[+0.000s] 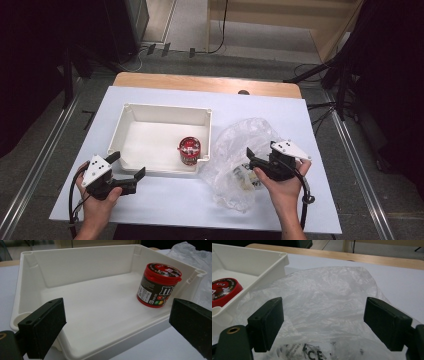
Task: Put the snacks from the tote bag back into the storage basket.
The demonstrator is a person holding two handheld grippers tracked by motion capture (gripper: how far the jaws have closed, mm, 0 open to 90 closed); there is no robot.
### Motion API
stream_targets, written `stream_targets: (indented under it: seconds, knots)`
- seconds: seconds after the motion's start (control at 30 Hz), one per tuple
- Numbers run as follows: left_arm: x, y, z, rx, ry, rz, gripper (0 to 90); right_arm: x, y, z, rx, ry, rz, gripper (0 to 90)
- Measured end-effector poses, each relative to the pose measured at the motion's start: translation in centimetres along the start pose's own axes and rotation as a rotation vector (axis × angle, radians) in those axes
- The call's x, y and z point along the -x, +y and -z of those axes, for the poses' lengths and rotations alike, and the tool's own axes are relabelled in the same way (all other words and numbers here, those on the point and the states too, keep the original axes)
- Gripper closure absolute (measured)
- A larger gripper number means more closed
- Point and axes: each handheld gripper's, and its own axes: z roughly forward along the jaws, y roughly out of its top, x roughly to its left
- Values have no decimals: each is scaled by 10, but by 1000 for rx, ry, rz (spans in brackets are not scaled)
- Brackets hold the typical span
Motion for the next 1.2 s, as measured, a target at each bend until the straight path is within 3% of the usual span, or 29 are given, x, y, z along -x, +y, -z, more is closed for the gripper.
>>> stream_targets:
  seconds: [1.2]
  knots:
    - [1,0,0,-4,1,-4,9,49,-33,27,-20,-81,-51,158]
